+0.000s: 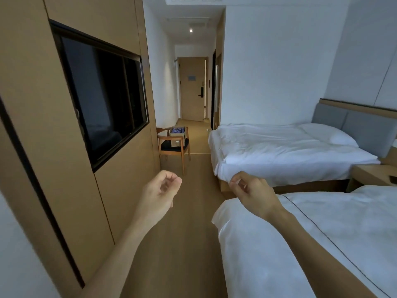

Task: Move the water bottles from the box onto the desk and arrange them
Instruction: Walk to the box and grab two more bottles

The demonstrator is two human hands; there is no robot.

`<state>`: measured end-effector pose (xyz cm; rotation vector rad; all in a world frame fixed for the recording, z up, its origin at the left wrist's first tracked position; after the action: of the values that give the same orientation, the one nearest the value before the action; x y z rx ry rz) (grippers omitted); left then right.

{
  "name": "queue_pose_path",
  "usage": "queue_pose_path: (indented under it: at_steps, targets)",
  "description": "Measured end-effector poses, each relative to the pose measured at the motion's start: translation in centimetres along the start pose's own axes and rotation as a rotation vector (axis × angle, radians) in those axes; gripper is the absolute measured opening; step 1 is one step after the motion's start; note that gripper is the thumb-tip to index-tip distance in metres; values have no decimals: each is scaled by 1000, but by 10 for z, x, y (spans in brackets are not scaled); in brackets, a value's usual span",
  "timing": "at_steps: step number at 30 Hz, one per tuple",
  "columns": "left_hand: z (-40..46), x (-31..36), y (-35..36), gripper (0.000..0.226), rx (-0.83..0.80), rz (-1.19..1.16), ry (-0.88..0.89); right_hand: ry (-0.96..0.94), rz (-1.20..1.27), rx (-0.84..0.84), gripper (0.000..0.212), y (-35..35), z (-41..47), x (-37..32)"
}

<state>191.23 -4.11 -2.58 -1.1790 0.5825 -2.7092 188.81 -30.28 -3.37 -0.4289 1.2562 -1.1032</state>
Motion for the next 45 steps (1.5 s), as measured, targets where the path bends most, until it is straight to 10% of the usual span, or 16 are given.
queue_pose_path:
  at_steps: [45]
  targets:
    - [695, -606, 119, 12, -3, 88, -77, -78, 48, -106, 10, 358, 894, 56]
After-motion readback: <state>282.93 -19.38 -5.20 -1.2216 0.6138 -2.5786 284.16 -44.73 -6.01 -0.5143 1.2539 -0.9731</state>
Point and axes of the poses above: each hand's wrist, its own z-axis towards the middle knuckle, its own y-axis out of the palm, x = y × z, the point moved 9 cm from there along z, towards the middle knuckle, and after that the axes turned 15 degrees about y, right-handed, at the moved point
